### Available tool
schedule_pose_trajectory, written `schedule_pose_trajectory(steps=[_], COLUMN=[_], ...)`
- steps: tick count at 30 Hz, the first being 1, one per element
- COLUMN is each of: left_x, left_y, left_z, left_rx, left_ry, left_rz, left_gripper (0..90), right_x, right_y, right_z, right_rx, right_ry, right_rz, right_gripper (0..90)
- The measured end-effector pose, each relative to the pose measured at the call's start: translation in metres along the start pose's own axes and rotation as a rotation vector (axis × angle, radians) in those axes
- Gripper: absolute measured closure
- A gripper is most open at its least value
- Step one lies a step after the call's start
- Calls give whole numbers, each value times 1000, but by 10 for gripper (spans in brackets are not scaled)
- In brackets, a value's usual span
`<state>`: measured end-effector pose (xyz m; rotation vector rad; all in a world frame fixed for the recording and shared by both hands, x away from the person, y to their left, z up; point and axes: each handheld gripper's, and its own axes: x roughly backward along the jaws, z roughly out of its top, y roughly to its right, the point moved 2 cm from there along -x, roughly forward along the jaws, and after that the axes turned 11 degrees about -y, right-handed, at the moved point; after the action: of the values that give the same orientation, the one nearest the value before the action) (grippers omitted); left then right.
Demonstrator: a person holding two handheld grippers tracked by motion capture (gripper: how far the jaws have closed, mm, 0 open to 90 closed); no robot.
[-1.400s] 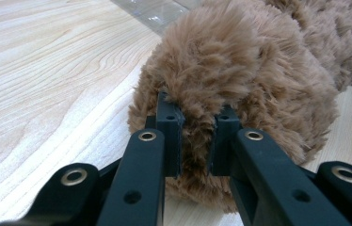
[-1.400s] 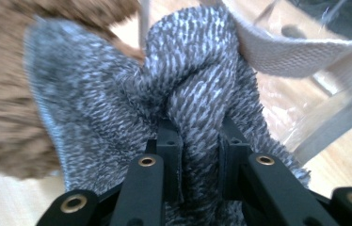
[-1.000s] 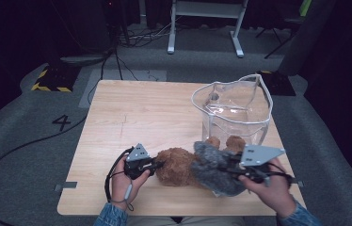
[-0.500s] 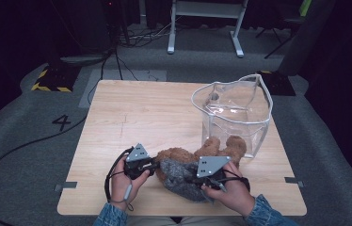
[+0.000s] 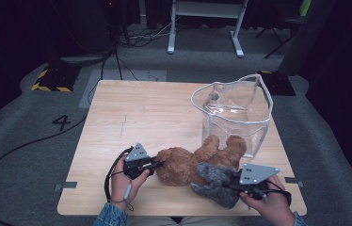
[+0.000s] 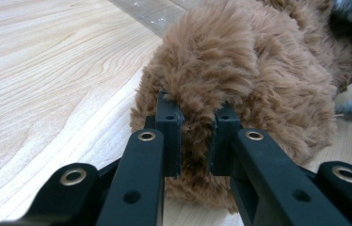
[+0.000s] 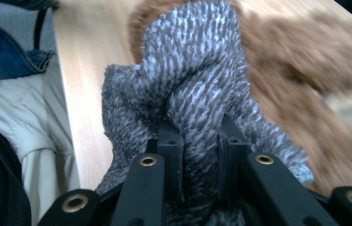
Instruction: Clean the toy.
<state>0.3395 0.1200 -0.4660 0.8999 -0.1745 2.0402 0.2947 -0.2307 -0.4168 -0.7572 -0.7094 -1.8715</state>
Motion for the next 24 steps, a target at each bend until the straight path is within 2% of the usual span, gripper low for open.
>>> schedule_pose_trajectory(steps=[3,6,8,13,18,20,22,24], left_x=[0,0,0,0,0,0,0,1], left_y=[0,0,0,0,-1,-1,-1,-1], left_z=[0,0,0,0,0,-1,-1,-1], left_rx=[-10,-3,-3,-2,-5,-5,-1,-4], left_ry=[2,-1,-1,-1,-2,-1,-3,-2], left_rz=[14,13,16,11,14,15,10,15], left_gripper=[787,787,787,787,786,785,785,785], right_x=[7,13,13,5,8,10,10,14], right_y=[10,20,29,48,64,70,75,75], right_z=[-16,-31,-44,-75,-95,-102,-108,-110], right_rx=[-65,-98,-118,-203,-248,-277,-316,-341], right_ry=[-1,-35,-87,-135,-166,-171,-173,-146], right_rz=[-15,-70,-116,-135,-188,-205,-228,-250], right_gripper=[767,767,767,766,753,693,547,449])
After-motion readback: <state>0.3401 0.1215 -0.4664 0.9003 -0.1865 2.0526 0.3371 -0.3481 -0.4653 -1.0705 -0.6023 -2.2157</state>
